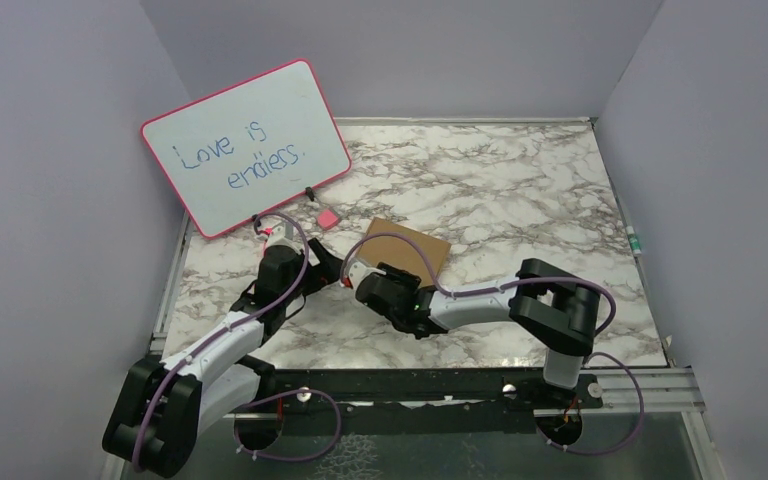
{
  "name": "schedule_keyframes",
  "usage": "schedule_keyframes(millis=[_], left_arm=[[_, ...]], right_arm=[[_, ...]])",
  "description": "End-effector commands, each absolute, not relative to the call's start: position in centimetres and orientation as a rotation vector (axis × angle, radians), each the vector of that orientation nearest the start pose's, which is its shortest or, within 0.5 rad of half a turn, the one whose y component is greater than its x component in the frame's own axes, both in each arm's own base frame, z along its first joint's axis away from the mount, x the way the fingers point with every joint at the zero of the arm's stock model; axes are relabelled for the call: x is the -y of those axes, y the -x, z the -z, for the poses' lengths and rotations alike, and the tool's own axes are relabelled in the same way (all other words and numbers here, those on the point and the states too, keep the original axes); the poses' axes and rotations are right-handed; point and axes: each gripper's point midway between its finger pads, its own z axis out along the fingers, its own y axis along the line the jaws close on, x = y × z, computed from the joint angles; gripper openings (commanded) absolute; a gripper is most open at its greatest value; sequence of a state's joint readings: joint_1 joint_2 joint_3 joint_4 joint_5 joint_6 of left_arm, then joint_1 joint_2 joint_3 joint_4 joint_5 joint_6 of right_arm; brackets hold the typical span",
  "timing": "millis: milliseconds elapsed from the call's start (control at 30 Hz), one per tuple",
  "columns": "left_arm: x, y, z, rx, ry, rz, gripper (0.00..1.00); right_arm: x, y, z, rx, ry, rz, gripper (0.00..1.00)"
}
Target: Fold the paper box
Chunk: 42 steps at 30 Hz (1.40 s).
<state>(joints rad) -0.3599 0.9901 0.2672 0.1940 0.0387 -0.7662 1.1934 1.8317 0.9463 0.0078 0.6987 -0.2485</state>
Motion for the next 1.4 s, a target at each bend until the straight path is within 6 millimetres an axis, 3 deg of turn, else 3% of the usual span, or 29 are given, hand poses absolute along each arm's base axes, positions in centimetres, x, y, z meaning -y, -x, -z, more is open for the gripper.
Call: schedule_keyframes(millis=[0, 233, 533, 633, 767, 933, 1167, 1367], left_arm=[[14.6, -27.5, -8.6, -2.086, 0.386, 0.76, 0.91], [14.7, -27.8, -11.2, -2.046, 0.366, 0.773, 0.9], [14.0, -27.4, -14.3, -2.006, 0.328, 0.742, 0.9], [13.5, -27.5, -16.4, -1.99, 0.282, 0.697, 0.9], [13.2, -27.8, -20.8, -1.947, 0.176, 0.639, 0.9], [12.7, -27.9, -24.4, -1.901, 0.063, 0.568, 0.9], [12.5, -28.0, -25.4, -1.902, -0.138, 0.466, 0.9], [12.6, -27.9, -25.6, -1.901, -0.222, 0.436, 0.88]], right_arm=[[-31.3, -25.5, -2.9, -1.838, 1.261, 0.379, 0.42], [-32.8, -24.6, -5.1, -1.827, 1.271, 0.213, 0.27], [-32.9, -23.1, -5.7, -1.848, 1.332, 0.117, 0.12], [-33.5, -22.1, -6.8, -1.857, 1.351, 0.025, 0.1], [-34.2, -21.0, -9.6, -1.849, 1.349, -0.089, 0.09], [-34.5, -20.0, -12.7, -1.86, 1.365, -0.214, 0.09], [-35.1, -19.9, -16.2, -1.847, 1.418, -0.413, 0.07], [-34.8, -21.7, -17.1, -1.867, 1.449, -0.595, 0.07]])
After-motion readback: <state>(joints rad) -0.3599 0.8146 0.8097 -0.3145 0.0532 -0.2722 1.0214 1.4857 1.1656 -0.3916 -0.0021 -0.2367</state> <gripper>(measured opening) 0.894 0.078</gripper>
